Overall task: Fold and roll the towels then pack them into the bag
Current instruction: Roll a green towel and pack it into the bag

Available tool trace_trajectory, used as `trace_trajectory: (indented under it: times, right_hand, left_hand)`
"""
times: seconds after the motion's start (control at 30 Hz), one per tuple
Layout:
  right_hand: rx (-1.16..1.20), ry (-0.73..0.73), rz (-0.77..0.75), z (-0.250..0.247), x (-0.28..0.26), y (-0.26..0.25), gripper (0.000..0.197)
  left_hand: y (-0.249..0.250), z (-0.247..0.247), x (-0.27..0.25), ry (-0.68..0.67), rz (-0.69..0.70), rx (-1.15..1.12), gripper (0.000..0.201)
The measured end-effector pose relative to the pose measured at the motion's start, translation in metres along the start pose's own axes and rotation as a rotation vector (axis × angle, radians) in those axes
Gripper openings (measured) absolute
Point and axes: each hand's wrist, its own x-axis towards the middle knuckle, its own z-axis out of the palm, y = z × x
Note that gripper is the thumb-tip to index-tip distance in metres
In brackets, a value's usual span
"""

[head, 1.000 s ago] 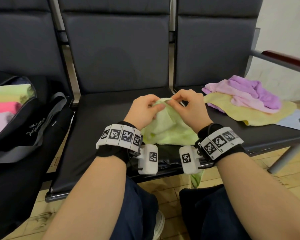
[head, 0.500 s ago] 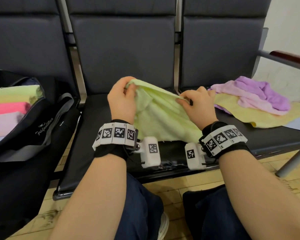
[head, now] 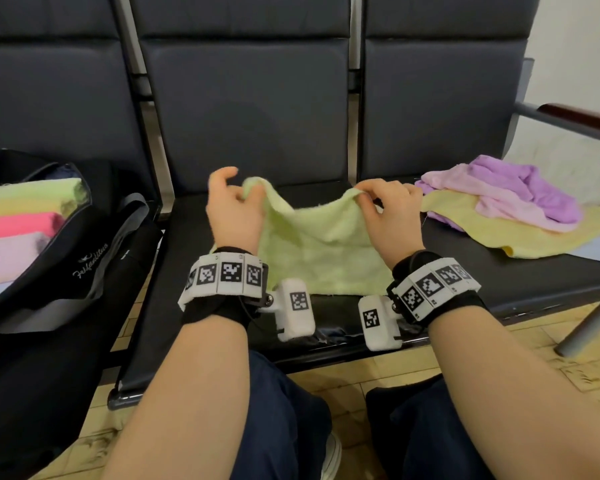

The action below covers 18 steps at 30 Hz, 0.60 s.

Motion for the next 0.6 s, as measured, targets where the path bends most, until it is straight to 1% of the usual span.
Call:
trace_trajectory:
  times: [0.03, 0.1, 0.13, 0.17, 0.2, 0.27, 0.33, 0.43, 0.53, 0.6]
  right_hand:
    - [0.03, 0.004, -0.009, -0.001, 0.002, -0.003, 0.017]
    - [0.103, -0.042, -0.022, -0.002, 0.004, -0.009, 0.017]
    - [0.14, -0.065, -0.018, -0.003, 0.003, -0.011, 0.017]
    - [0.165, -0.083, -0.009, -0.003, 0.003, -0.013, 0.016]
    - [0.182, -0.099, 0.001, -0.003, 0.002, -0.015, 0.015]
    - [0.211, -0.12, 0.016, -0.004, 0.001, -0.016, 0.012]
    - [0.214, -0.116, 0.001, -0.005, 0.001, -0.018, 0.009]
    - [0.188, -0.105, -0.036, -0.003, 0.003, -0.017, 0.012]
    - [0.193, -0.172, -0.015, -0.002, 0.003, -0.014, 0.014]
    - [0.257, -0.273, 0.023, -0.002, 0.001, -0.01, 0.015]
  left_hand:
    - [0.003, 0.006, -0.005, -0.142, 0.028, 0.005, 0.034]
    - [0.013, 0.016, -0.019, -0.426, 0.1, -0.021, 0.04]
    - [0.018, 0.021, -0.026, -0.541, 0.134, -0.012, 0.042]
    - [0.02, 0.025, -0.03, -0.627, 0.161, 0.023, 0.043]
    - [0.021, 0.029, -0.034, -0.68, 0.175, 0.066, 0.043]
    - [0.018, 0.032, -0.036, -0.693, 0.174, 0.129, 0.036]
    - [0.016, 0.033, -0.036, -0.63, 0.174, 0.155, 0.02]
    - [0.016, 0.031, -0.033, -0.525, 0.182, 0.122, 0.001]
    - [0.018, 0.027, -0.033, -0.485, 0.229, 0.099, 0.006]
    - [0.021, 0.025, -0.033, -0.492, 0.235, 0.066, 0.007]
